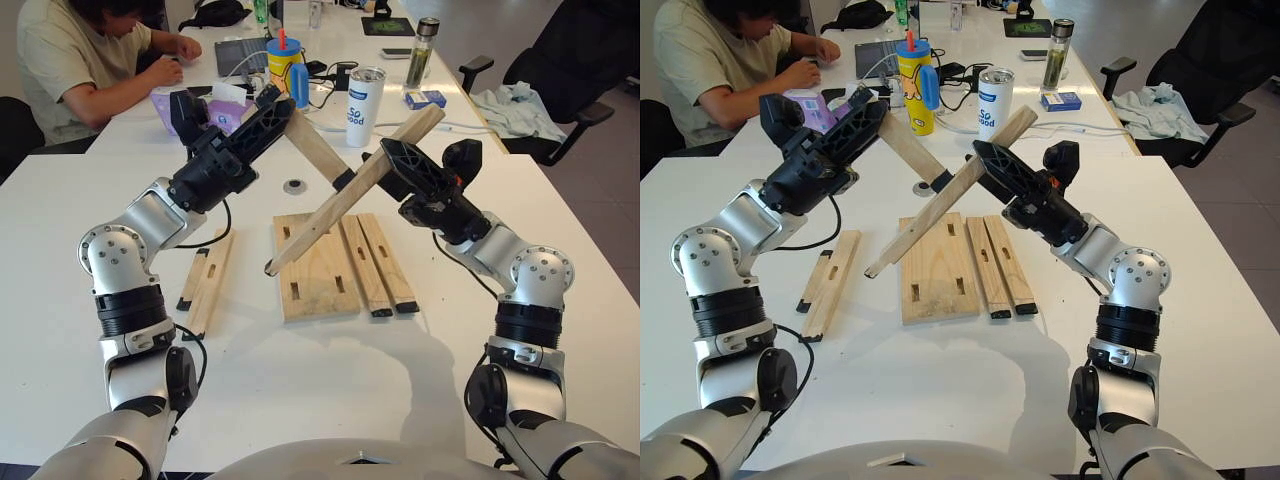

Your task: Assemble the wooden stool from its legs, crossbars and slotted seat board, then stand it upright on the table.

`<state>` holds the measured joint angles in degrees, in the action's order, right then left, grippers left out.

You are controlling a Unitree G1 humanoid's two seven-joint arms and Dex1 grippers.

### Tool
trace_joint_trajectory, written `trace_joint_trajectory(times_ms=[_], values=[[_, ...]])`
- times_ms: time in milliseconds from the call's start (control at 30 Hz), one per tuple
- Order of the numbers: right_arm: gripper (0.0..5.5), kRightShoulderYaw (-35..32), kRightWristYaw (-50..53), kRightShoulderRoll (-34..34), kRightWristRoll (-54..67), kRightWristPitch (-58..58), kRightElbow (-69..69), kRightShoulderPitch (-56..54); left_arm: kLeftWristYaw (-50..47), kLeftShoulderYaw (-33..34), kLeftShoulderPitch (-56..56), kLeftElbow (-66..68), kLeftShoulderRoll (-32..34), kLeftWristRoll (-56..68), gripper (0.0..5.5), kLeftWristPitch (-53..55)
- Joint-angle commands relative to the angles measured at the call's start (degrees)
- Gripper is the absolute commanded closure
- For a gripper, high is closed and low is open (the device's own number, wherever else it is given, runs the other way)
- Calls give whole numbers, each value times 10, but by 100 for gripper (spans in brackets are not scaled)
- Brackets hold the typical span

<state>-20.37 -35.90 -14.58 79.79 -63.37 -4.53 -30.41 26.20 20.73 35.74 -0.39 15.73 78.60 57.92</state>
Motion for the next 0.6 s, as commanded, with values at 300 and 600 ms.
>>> trace_joint_trajectory(times_ms=[300,600], values=[[338,1,-25,-3,10,10,17,1,18,-8,12,-6,7,-33,509,-46],[342,5,-26,-6,10,13,13,3,-2,12,24,8,-1,11,372,-51]])
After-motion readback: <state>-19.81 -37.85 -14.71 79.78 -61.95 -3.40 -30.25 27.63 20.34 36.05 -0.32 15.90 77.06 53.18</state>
